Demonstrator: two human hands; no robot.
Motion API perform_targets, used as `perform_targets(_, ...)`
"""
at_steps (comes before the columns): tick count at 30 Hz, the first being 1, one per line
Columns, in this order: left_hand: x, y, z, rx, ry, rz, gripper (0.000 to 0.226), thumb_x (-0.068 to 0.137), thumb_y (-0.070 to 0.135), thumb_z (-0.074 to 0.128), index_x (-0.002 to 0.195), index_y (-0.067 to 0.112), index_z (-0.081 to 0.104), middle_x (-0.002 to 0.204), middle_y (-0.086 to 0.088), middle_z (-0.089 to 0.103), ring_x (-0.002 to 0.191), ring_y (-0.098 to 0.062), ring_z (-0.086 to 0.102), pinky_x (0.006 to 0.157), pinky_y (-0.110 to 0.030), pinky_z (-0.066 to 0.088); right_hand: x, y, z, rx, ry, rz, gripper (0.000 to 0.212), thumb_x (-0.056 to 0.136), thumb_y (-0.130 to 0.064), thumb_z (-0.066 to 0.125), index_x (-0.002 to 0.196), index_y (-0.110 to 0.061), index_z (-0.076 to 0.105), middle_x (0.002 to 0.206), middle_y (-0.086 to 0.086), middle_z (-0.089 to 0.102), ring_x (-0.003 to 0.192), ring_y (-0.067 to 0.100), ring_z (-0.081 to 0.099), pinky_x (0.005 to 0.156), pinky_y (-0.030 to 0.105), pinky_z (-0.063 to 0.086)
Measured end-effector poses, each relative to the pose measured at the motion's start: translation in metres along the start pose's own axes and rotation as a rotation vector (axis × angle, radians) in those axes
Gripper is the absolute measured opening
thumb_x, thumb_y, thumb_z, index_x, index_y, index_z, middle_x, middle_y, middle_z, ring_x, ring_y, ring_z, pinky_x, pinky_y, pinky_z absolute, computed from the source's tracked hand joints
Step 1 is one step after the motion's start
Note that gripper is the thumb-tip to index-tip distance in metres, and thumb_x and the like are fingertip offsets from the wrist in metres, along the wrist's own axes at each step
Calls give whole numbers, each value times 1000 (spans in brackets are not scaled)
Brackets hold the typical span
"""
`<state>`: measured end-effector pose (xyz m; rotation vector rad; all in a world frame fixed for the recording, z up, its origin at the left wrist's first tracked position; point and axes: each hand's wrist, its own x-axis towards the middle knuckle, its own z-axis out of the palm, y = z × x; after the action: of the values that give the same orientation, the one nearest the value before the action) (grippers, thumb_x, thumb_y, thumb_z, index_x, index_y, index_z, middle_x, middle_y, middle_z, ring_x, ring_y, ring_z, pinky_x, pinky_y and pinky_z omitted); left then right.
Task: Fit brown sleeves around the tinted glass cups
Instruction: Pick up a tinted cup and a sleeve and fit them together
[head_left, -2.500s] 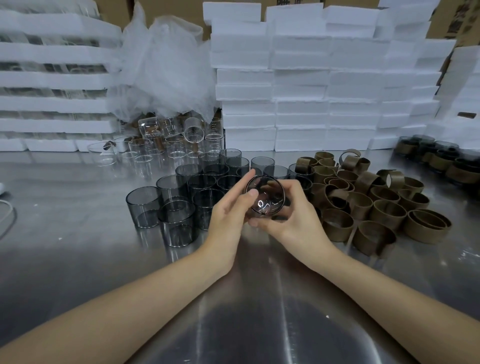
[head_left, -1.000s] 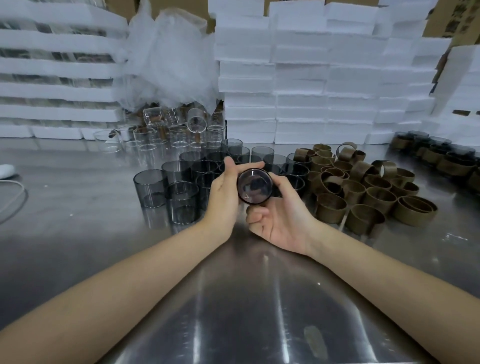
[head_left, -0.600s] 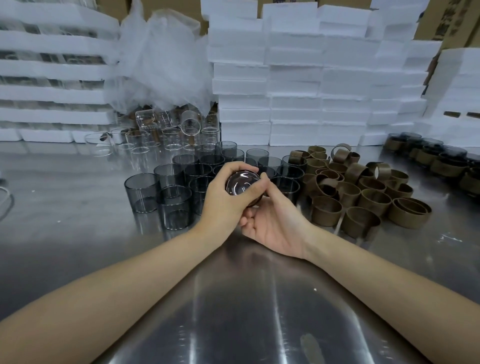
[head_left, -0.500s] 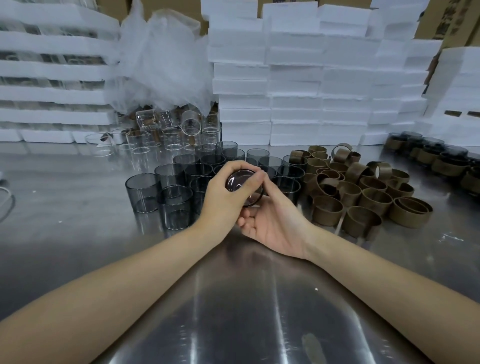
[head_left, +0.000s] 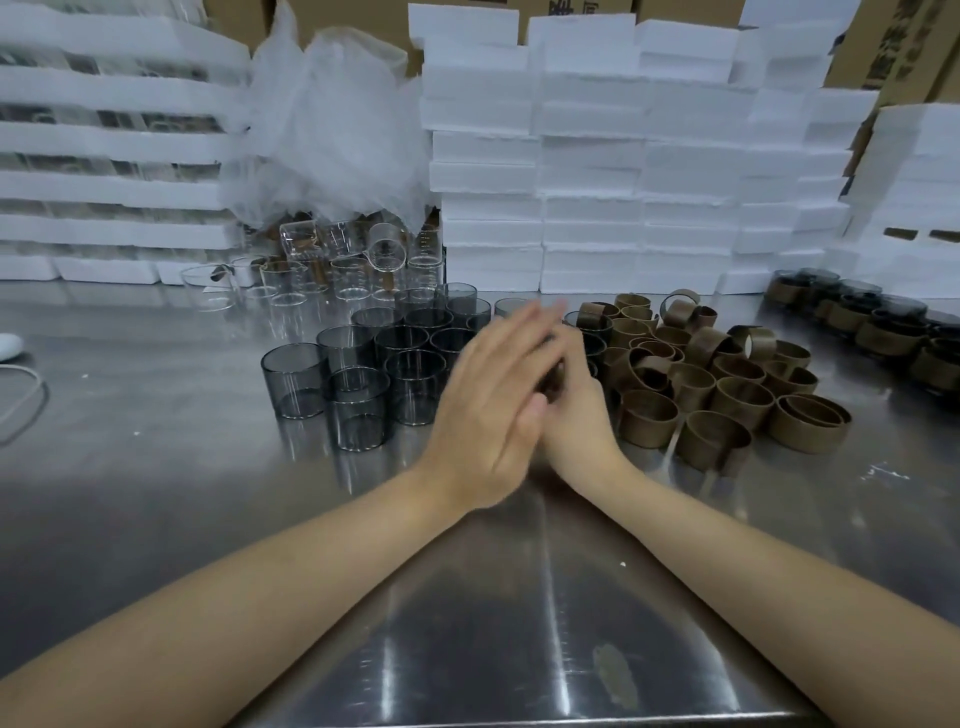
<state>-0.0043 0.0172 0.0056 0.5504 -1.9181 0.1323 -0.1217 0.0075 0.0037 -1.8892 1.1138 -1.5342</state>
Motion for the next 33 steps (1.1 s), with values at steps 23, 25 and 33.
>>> perform_targets(23, 0, -2, -3, 197, -139, -583, 94, 90, 43, 59, 156, 27, -7, 165, 6, 2, 140, -19, 35, 99, -23, 32, 8, 9, -1, -106, -236, -47, 42, 73, 6, 61, 88, -26, 37, 68, -3, 58, 59, -1, 52, 52, 11, 41)
perform_targets(25, 1, -5, -4, 149, -128, -625, 102, 84, 42, 66, 155, 31, -6, 163, 4, 16, 135, -19, 43, 100, -25, 36, 8, 8, -1, -92, -242, -32, 45, 69, 6, 60, 85, -28, 35, 68, -9, 57, 59, -4, 50, 52, 10, 39)
perform_targets(33, 8, -22, -9, -463, -171, -941, 103, 70, 37, 84, 153, 22, 24, 128, 4, 60, 114, -21, 60, 101, -34, 46, 10, 4, -2, 301, -297, 164, 47, 78, 21, 61, 93, -14, 33, 75, 8, 54, 50, 16, 55, 45, 25, 46)
